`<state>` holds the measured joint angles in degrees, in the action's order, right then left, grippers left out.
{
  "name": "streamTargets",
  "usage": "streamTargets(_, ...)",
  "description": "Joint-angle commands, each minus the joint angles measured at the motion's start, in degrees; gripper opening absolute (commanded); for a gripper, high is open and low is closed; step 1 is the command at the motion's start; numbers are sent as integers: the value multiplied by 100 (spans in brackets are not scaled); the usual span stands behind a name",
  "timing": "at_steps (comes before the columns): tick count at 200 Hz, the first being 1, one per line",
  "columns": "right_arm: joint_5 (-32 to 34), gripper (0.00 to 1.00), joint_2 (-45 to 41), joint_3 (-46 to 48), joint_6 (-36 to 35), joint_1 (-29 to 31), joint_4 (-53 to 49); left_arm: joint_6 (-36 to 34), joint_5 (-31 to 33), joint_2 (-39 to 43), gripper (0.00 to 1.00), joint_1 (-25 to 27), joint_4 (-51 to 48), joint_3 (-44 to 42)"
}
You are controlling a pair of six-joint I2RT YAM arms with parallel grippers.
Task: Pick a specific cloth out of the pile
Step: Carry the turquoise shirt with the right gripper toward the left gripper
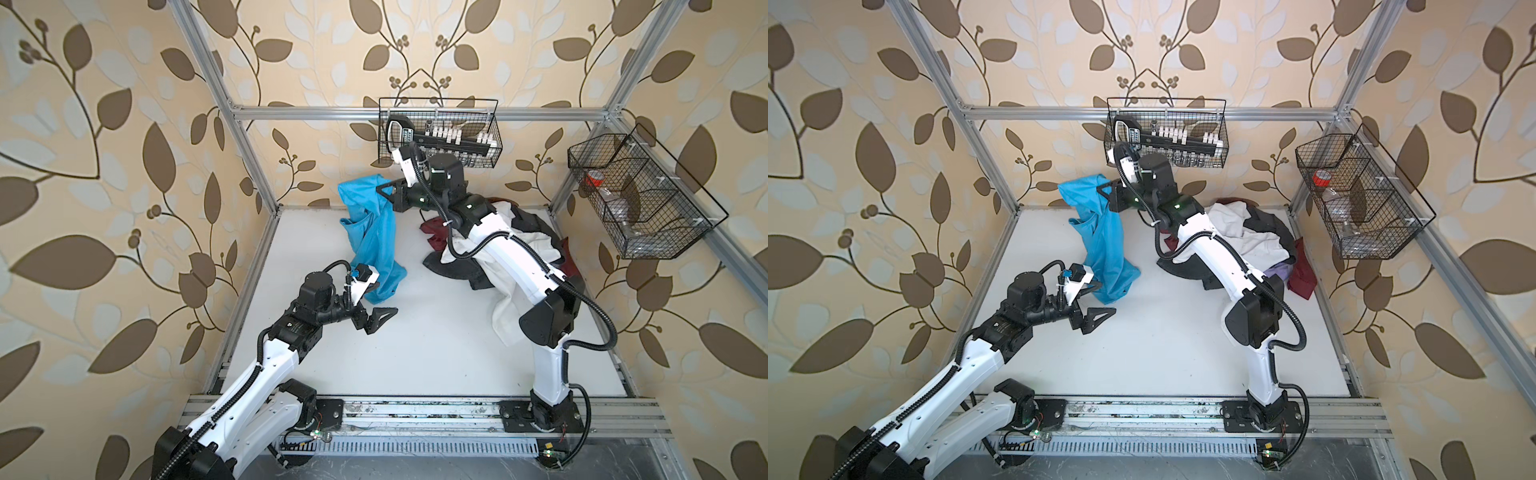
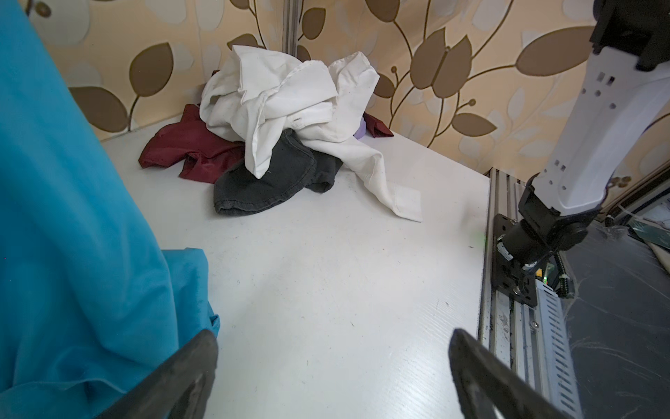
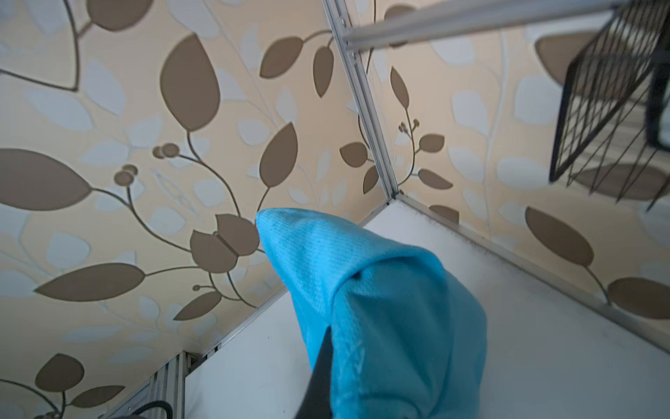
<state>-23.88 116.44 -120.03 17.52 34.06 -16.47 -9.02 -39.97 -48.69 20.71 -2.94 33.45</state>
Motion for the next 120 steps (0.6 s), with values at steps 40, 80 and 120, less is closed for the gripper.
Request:
streamTargets(40,-192,0,336,2265,86,-104,139,-141,6,85,99,56,129,-23)
streamTargets(80,-271,0,804,2791,126,-93,135,-142,6,80,99,56,136,-24)
streamTargets(120,51,29,1413,2506,114,79,55,-144,24,80,99,64,136,-25)
